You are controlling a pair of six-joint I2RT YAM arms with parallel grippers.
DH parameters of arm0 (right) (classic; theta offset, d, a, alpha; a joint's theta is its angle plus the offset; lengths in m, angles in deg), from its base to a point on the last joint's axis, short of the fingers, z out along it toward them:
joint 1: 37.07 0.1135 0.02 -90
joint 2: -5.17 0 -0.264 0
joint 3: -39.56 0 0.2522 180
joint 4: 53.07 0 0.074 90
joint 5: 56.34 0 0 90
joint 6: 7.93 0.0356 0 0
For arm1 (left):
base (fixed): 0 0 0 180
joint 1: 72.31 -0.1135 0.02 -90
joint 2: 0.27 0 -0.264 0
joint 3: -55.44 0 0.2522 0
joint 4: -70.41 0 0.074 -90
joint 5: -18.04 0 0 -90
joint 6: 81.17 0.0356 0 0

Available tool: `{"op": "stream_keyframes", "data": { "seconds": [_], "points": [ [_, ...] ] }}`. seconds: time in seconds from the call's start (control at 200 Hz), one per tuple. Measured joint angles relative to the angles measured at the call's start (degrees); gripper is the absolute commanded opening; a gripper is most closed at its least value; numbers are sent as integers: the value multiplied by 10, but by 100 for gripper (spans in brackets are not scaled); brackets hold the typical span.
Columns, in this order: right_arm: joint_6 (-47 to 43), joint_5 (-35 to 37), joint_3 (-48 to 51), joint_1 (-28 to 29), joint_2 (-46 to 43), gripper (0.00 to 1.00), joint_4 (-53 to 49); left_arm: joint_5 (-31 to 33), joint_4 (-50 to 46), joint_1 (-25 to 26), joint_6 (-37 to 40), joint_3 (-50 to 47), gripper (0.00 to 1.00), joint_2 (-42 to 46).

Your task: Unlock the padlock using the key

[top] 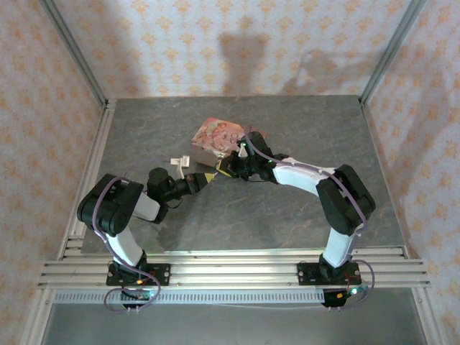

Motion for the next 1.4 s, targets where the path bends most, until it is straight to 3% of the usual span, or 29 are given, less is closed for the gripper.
{"op": "stream_keyframes", "data": {
  "seconds": [0.556,1.401],
  "points": [
    [-1,-4,0,-1,3,0,-10,6,5,-12,-8,7,0,-44],
    [81,27,80,-1,33,0,169,98,16,-1,-203,-40,0,0]
  ]
}}
